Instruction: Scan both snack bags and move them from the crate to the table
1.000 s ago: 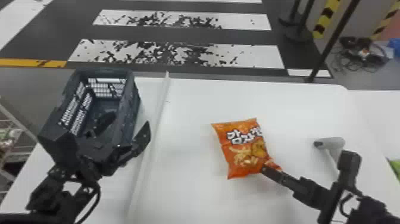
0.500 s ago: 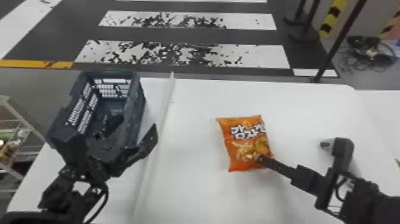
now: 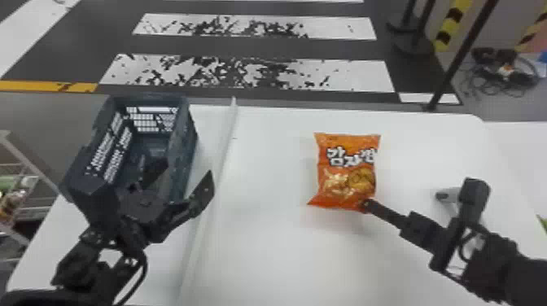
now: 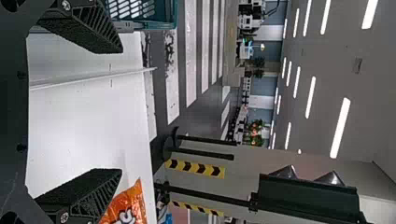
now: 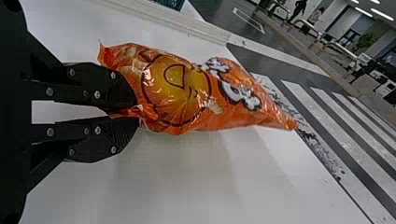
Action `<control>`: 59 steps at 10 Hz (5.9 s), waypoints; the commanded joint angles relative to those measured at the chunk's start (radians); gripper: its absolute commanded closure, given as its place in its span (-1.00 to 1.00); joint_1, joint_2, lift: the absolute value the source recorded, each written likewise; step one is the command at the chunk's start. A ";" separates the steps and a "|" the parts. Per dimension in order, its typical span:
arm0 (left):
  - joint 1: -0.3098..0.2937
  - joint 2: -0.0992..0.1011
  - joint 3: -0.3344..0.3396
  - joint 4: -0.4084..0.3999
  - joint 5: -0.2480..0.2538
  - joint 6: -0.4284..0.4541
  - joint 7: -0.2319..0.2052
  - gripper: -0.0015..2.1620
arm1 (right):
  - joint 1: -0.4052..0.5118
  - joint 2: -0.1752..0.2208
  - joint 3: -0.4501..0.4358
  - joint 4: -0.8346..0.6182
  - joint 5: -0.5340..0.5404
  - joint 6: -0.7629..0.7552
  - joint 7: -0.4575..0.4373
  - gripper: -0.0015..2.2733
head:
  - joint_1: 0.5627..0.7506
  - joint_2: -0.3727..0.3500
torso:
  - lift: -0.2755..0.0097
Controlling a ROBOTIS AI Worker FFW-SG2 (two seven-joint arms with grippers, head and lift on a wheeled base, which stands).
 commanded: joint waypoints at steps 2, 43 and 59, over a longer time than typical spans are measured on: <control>0.003 0.000 0.003 -0.004 0.000 0.000 0.000 -0.92 | 0.055 0.000 -0.018 -0.125 0.019 -0.063 -0.002 0.99 | 0.41 0.02 | 0.32; 0.009 0.000 0.010 0.028 0.029 -0.049 0.015 -0.92 | 0.262 -0.129 0.473 -0.449 0.751 -0.327 0.004 0.99 | 0.41 0.42 | 0.32; 0.009 0.000 0.010 0.025 0.026 -0.043 0.015 -0.92 | -0.103 -0.089 0.656 -0.056 0.828 -0.257 -0.036 0.99 | 0.41 0.59 | 0.32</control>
